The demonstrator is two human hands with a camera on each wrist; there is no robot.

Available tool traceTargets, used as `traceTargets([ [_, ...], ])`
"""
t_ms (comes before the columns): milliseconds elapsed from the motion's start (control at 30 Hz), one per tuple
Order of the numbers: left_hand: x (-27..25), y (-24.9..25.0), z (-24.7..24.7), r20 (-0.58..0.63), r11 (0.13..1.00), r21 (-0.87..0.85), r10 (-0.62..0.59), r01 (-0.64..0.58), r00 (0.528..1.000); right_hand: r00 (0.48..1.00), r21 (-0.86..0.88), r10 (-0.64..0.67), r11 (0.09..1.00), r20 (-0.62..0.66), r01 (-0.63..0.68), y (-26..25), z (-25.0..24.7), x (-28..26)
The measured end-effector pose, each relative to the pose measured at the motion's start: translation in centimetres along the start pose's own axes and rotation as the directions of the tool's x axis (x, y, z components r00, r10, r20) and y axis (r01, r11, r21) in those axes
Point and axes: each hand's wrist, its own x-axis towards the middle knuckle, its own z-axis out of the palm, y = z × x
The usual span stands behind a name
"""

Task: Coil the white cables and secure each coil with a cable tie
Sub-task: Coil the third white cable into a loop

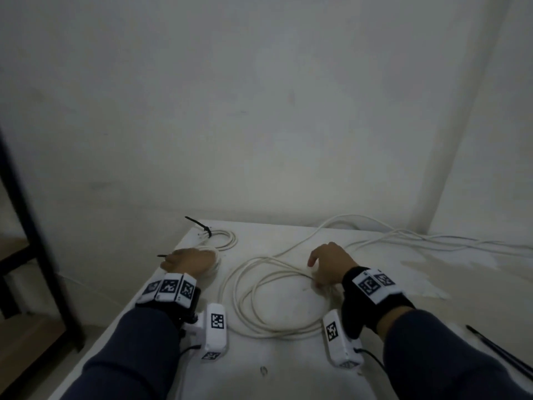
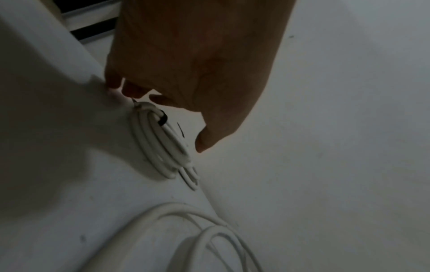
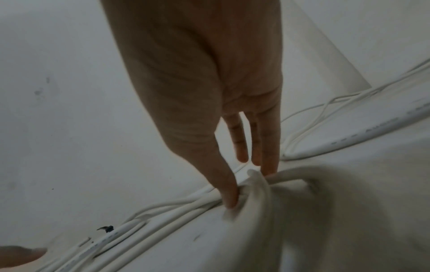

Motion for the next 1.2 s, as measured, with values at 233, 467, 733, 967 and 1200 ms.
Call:
traceTargets([
  [233, -2.9, 1.4, 2.0, 0.211, 0.944, 0.087, 0.295, -0.319, 0.932, 0.990, 0.166, 0.122, 0.977, 0.076, -0.134, 1.1, -0.6, -3.2],
  [467, -6.7, 1.5, 2.9, 0.173, 0.891, 0.158, 0.399, -0.425, 0.900, 0.987, 0.876, 0.158, 0.475, 0.011, -0.086, 3.5, -1.1, -6.9],
  [733, -7.0, 2.7, 2.7, -0.297, 0.631, -0.608, 0.381, -0.481, 0.876, 0.953, 0.965, 0.192, 0.169, -0.233, 0.202, 4.4, -2.9, -9.3],
  [967, -6.4, 3.0, 2.6, -0.136, 0.861, -0.253, 0.420, -0.441, 0.897, 0.995, 0.812, 0.094, 0.582, -0.024, -0.036, 4.6, -3.2, -9.0],
  [1200, -10.7, 3.4, 3.8, 0.363, 0.686, -0.281, 0.723, -0.671, 0.588, 0.991, 0.227, 0.114, 0.966, 0.073, -0.128, 6.2, -0.8, -7.7],
])
